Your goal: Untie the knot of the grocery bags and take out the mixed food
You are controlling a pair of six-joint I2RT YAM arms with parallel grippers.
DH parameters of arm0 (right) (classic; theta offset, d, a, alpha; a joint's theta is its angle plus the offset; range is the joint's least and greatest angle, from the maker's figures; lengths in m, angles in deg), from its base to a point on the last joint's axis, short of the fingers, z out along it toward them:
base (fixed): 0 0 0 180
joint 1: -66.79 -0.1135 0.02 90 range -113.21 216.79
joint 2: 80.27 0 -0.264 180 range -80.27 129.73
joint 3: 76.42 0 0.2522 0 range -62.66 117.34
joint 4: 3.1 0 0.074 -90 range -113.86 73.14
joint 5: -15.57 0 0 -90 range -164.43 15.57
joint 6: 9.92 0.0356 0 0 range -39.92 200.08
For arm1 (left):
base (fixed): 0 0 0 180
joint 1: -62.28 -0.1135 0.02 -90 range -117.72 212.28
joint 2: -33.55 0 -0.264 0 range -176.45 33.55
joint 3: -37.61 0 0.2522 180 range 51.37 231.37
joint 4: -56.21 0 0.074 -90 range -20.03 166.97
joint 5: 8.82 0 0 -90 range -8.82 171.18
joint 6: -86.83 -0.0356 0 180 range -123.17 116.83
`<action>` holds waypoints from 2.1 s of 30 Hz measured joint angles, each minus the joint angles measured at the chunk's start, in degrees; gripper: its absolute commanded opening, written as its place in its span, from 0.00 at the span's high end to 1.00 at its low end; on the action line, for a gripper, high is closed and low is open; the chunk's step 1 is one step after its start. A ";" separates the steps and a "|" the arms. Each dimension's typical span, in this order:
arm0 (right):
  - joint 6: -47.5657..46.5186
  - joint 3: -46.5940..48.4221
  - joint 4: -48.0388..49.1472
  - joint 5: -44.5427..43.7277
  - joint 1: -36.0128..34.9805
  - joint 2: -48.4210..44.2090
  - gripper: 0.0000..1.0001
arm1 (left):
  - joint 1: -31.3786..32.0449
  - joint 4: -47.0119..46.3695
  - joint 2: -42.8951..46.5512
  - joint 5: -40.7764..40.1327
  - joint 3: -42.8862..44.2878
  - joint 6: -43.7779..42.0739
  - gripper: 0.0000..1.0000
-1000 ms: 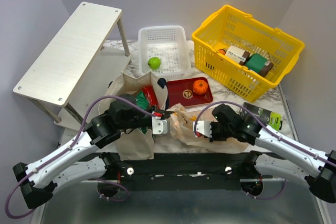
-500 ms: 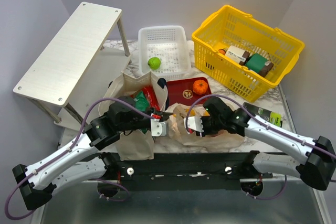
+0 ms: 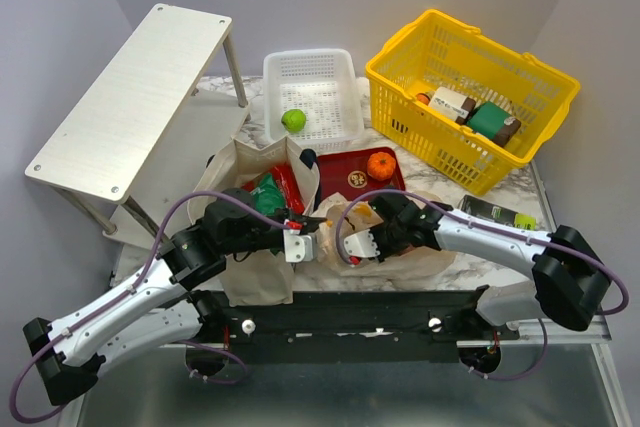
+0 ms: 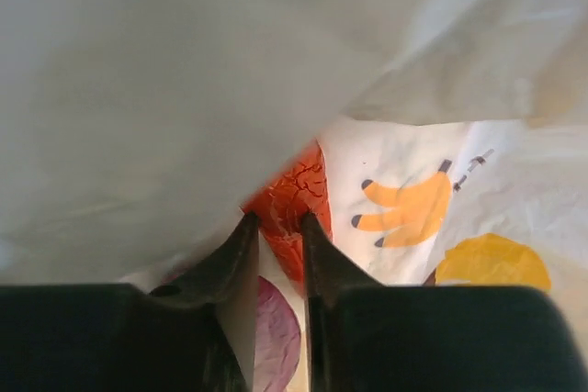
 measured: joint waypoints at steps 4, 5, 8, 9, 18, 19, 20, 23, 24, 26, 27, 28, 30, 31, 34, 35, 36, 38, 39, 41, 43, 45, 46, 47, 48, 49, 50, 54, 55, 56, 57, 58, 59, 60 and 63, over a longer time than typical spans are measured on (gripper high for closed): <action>-0.59 0.00 -1.11 0.02 0.00 -1.70 1.00 | -0.76 -0.26 0.11 -0.02 -0.04 -0.04 1.00; -0.39 0.02 -2.27 0.02 0.00 -2.86 1.00 | -0.90 -0.28 0.11 -0.02 -0.04 -0.07 1.00; 0.90 0.42 -6.54 0.07 0.17 -7.67 1.00 | -1.22 -0.24 0.09 -0.02 -0.04 -0.46 1.00; 1.70 0.76 -8.02 0.17 0.22 -9.55 1.00 | -1.33 -0.24 0.09 -0.02 -0.04 -0.66 1.00; 9.88 2.40 -15.54 1.36 0.24 -22.62 0.91 | -1.49 0.52 -0.24 0.02 -0.04 -3.76 1.00; 10.45 2.05 -15.54 1.38 0.24 -22.99 0.89 | -1.49 0.57 -0.26 0.04 -0.04 -3.98 1.00; 10.69 1.77 -15.52 1.42 0.24 -23.02 0.87 | -1.49 0.59 -0.33 0.07 -0.04 -4.11 1.00; 10.29 1.64 -15.06 1.75 0.26 -20.76 0.86 | -1.49 0.63 -0.70 0.33 -0.04 -4.28 1.00; 9.77 1.68 -14.75 1.95 0.26 -19.39 0.86 | -1.49 0.63 -0.79 0.48 -0.04 -4.28 1.00; 8.11 1.88 -14.14 2.01 0.26 -15.61 0.85 | -1.49 0.66 -0.83 0.72 -0.04 -4.31 1.00; 7.08 2.01 -13.68 1.99 0.24 -13.75 0.82 | -1.49 0.63 -0.83 0.81 -0.04 -4.31 1.00; 6.14 2.14 -13.25 1.90 0.26 -12.00 0.77 | -1.49 0.66 -0.81 0.90 -0.04 -4.33 1.00; 4.24 2.80 -12.85 1.29 0.26 -8.39 0.64 | -1.49 0.74 -0.72 1.05 -0.04 -4.35 1.00; 3.39 3.30 -12.55 0.92 0.33 -6.51 0.62 | -1.49 0.90 -0.57 1.07 -0.04 -4.35 1.00; 1.60 5.60 -12.28 0.31 0.87 -1.97 0.58 | -1.49 1.51 0.13 1.07 -0.04 -4.35 1.00; 1.16 6.60 -12.11 0.24 1.16 -0.46 0.57 | -1.49 1.66 0.48 1.07 -0.07 -4.33 1.00; 0.42 8.02 -11.93 0.13 1.53 0.74 0.57 | -1.49 1.70 0.74 1.07 -0.11 -4.33 1.00; -0.31 9.25 -11.56 0.04 2.56 3.58 0.55 | -1.55 1.75 1.33 1.05 -0.33 -4.31 1.00; -0.81 9.92 -11.41 0.04 2.93 4.72 0.55 | -1.60 1.84 1.66 1.05 -0.48 -4.28 1.00; -1.79 11.10 -11.23 0.11 3.43 7.02 0.53 | -1.60 1.86 1.95 1.07 -0.76 -4.26 1.00; -3.19 11.93 -11.39 0.52 3.87 9.49 0.52 | -1.66 1.81 2.03 1.09 -1.05 -4.24 1.00; -4.35 12.72 -12.20 1.18 3.87 11.61 0.51 | -1.81 1.51 2.03 1.11 -1.27 -4.24 1.00; -4.94 13.03 -12.39 1.31 3.87 12.52 0.52 | -1.90 1.40 2.01 1.11 -1.29 -4.24 1.00; -5.42 13.46 -12.50 1.40 3.87 13.14 0.60 | -1.95 1.33 2.01 1.11 -1.31 -4.24 1.00; -5.62 13.62 -12.50 1.46 3.89 13.27 0.64 | -1.97 1.16 2.03 1.14 -1.36 -4.22 1.00; -5.99 13.68 -12.50 1.42 3.91 13.38 0.69 | -1.99 1.01 2.03 1.14 -1.46 -4.20 1.00; -6.10 13.77 -12.50 1.40 3.93 13.40 0.77 | -2.08 0.90 2.03 1.18 -1.55 -4.15 1.00; -5.99 13.86 -12.44 1.38 3.93 12.98 0.92 | -2.62 0.11 2.03 1.25 -2.08 -3.85 1.00; -5.68 13.73 -12.46 1.36 3.93 12.59 0.94 | -2.69 -0.09 2.05 1.25 -2.21 -3.82 1.00; -5.29 13.51 -12.48 1.36 3.93 11.82 0.96 | -2.73 -0.20 2.05 1.25 -2.25 -3.82 1.00; -4.48 13.11 -12.59 1.36 3.96 10.43 0.98 | -2.71 -0.24 2.03 1.25 -2.27 -3.85 1.00; -3.72 12.63 -12.81 1.51 3.98 8.55 0.98 | -2.71 -0.26 2.03 1.25 -2.25 -3.85 1.00; -2.91 12.24 -13.40 1.62 3.98 6.19 0.99 | -2.73 -0.26 2.03 1.25 -2.25 -3.89 1.00; -1.66 11.93 -14.32 1.88 4.00 2.99 1.00 | -2.73 -0.26 2.03 1.27 -2.25 -4.02 1.00; 1.46 11.08 -16.87 2.84 4.00 -5.99 1.00 | -2.73 -0.24 2.01 1.29 -2.25 -4.52 1.00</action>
